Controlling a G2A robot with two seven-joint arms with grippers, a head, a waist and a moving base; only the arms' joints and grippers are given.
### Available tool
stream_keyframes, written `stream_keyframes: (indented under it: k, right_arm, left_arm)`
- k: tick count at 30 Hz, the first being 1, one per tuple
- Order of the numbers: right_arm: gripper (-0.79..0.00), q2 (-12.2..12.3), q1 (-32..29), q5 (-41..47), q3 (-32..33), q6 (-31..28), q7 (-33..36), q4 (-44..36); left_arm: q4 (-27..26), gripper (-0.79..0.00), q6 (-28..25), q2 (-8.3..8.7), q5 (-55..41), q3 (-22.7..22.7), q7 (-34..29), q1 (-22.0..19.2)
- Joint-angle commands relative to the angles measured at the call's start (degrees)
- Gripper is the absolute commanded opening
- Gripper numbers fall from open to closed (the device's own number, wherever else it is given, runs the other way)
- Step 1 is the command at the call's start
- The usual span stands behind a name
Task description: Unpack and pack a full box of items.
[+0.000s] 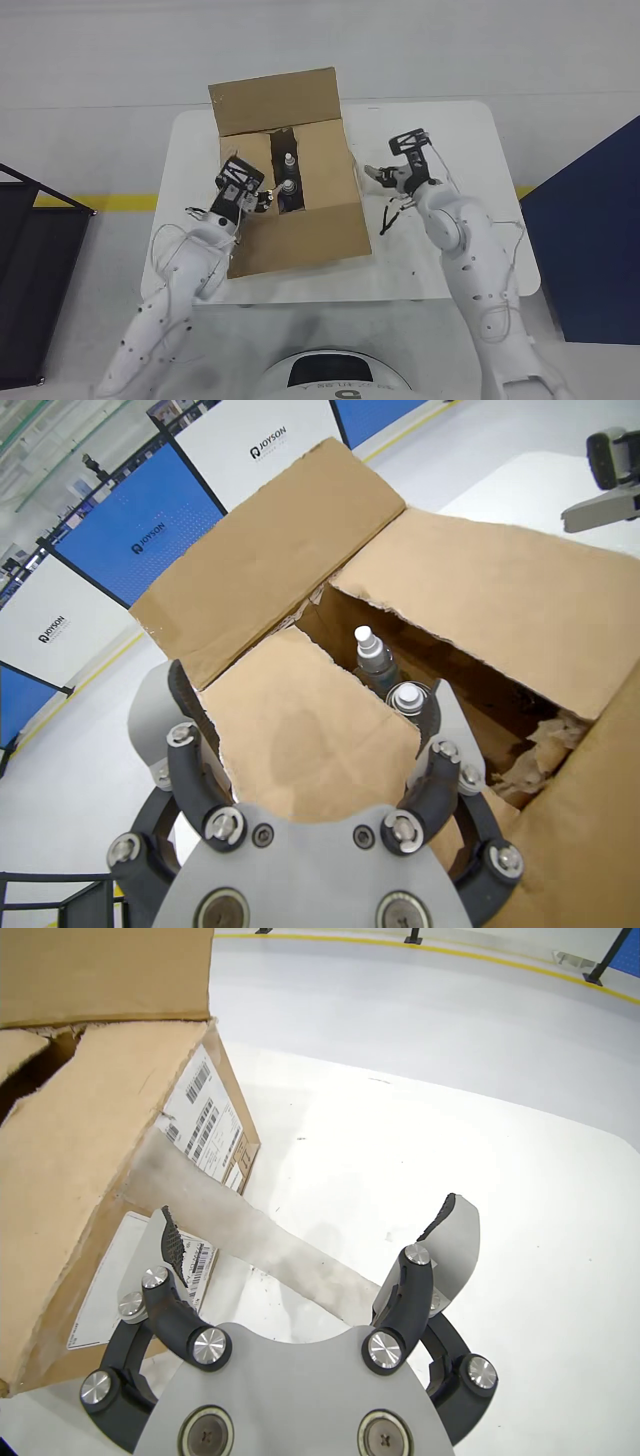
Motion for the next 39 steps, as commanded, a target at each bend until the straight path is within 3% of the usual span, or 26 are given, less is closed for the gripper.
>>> stream_keyframes:
  k: [1, 5, 12, 21, 26, 32, 39]
  right_arm:
    - [0.000, 0.0, 1.0, -0.4, -0.8, -0.2, 0.2, 1.6]
    - [0.000, 0.0, 1.8, -0.3, -1.8, -1.5, -1.0, 3.8]
    - [0.000, 0.7, 0.0, 1.1, -1.5, -8.6, -4.1, 3.0]
    - [0.000, 2.0, -4.7, 2.1, 0.6, -18.2, -10.0, -0.2]
    - [0.000, 2.7, -7.2, 2.4, 1.8, -22.3, -14.4, -1.0]
    - [0.000, 3.7, -13.6, 6.2, 9.5, -19.8, -24.1, 0.5]
    - [0.000, 4.5, -25.7, 14.3, 20.4, -18.7, -38.6, 1.1]
  left_arm:
    - [1.6, 0.000, 2.5, -0.44, 3.2, 2.4, -2.1, -1.8]
    - [3.8, 0.000, 5.3, -1.42, 5.2, 6.1, -5.7, -4.9]
    - [6.4, 0.000, 5.4, -2.80, 5.7, 10.5, -9.5, -9.1]
    - [0.8, 0.000, 9.9, -3.66, 3.5, 10.5, -3.4, -8.2]
    - [1.0, 0.000, 9.8, -4.39, 2.8, 13.0, -1.0, -8.9]
    - [5.3, 0.000, 11.0, -6.69, 3.8, 21.3, -0.6, -13.9]
    - [13.6, 0.000, 13.8, -10.30, 4.3, 29.6, -3.2, -20.7]
